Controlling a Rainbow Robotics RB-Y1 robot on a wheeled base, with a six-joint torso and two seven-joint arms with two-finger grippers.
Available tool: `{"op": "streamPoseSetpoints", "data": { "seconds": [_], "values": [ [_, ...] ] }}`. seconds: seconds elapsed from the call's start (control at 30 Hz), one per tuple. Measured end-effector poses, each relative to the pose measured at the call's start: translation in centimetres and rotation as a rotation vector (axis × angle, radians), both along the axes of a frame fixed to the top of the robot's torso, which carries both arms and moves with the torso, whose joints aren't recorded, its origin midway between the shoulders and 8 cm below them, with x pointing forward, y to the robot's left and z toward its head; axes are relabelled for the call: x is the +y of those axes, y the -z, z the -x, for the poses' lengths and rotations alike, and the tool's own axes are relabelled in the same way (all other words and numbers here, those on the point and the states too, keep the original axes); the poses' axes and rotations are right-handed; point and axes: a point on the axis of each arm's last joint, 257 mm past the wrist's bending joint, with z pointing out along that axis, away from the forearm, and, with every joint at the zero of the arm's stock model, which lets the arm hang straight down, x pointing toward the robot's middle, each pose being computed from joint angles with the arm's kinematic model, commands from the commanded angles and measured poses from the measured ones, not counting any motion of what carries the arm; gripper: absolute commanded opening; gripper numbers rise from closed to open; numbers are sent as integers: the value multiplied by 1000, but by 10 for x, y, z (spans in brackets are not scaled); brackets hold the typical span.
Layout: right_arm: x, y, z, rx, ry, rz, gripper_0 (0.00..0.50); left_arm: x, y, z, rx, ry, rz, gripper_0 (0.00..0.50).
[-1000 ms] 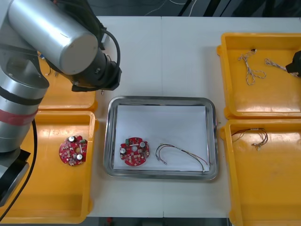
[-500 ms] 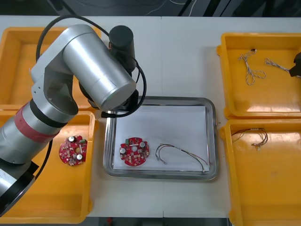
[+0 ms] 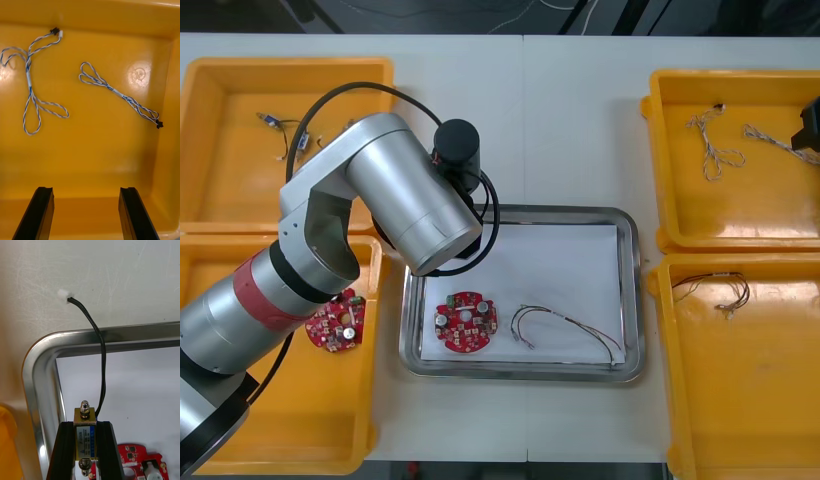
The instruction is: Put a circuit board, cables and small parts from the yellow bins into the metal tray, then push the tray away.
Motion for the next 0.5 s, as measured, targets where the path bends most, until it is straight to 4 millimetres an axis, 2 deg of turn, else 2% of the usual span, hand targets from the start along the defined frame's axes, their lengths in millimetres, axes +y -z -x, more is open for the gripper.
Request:
{"op": "streamPoseSetpoints", "data": {
  "seconds": [0.2,0.5],
  "values": [
    [-1,7,-21,1,26,-50,500,0,12,-6,-14,8,-26,0],
    [-5,3,-62,-73,56,-82,500,-2,24,-12,-17,16,-27,0]
  ]
}}
